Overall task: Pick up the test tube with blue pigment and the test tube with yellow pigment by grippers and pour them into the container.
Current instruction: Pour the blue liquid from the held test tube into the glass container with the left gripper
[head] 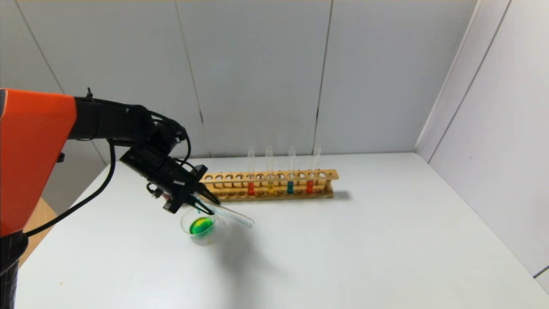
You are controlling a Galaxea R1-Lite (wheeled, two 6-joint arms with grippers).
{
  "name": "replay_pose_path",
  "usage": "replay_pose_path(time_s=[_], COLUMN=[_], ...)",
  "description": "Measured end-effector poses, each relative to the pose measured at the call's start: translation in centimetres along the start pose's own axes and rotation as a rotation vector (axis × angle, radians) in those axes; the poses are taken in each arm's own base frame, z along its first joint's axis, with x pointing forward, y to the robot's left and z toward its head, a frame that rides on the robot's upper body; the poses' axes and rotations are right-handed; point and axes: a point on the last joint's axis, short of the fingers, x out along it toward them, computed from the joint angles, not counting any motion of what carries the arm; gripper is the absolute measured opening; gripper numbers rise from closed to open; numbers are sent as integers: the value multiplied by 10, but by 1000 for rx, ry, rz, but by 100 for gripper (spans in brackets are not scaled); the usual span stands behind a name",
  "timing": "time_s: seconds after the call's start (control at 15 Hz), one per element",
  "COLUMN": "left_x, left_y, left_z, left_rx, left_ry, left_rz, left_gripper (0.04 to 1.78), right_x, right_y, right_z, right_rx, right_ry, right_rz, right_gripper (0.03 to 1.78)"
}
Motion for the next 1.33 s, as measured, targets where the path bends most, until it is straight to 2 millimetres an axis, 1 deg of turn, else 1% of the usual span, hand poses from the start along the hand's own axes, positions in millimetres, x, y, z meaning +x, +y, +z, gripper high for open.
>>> replay_pose_path(time_s=[0.73,1.0,1.33], left_x=[-5,-6,-21], left_y=[2,4,9], left_z=[9,9,12], left_rx=[-12,-9,-1], left_ry=[73,104,159], left_rz=[13,12,-4], left_gripper=[30,30,30], right_x=[0,0,0], right_y=[0,0,0], right_z=[0,0,0], right_rx=[0,0,0], right_ry=[0,0,0], right_rz=[1,0,0], right_gripper=[175,175,175])
